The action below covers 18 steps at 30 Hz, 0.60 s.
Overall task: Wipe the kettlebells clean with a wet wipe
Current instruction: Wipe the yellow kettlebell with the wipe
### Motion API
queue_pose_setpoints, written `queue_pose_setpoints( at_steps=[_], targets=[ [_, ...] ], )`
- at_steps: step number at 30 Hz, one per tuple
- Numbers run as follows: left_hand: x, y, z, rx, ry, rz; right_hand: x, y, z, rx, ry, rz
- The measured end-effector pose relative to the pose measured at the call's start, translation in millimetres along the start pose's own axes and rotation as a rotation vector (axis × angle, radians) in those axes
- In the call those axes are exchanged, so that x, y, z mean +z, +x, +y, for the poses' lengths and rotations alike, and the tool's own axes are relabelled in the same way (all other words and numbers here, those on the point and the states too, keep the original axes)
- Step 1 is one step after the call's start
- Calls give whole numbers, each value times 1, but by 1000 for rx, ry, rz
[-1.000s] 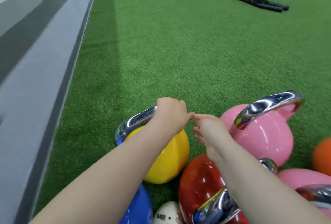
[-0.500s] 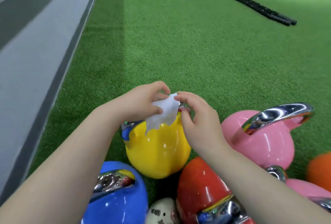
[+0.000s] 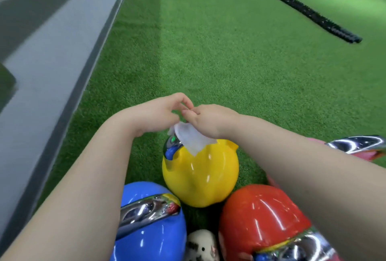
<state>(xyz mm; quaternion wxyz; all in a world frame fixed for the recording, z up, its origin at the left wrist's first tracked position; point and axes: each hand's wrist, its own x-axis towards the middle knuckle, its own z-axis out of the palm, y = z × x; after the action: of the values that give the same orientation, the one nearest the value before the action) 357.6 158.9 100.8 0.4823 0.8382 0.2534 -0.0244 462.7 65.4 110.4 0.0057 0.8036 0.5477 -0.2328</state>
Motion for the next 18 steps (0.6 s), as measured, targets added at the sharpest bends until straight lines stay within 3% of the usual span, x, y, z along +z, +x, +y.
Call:
queue_pose_setpoints(
  at_steps=[4,11,15,18],
  targets=[
    [7,11,-3,-120,-173,140,0,4,-2,-12,-157,-96],
    [17,21,0,-73,-159,261,-11,-8,49,155,162,-110],
    [18,25,-5,-80,-172,403,-11,-4,27,56,22,-123],
    [19,29,-6,-92,-202,444,-1,-1,-3,-88,-237,-85]
  ],
)
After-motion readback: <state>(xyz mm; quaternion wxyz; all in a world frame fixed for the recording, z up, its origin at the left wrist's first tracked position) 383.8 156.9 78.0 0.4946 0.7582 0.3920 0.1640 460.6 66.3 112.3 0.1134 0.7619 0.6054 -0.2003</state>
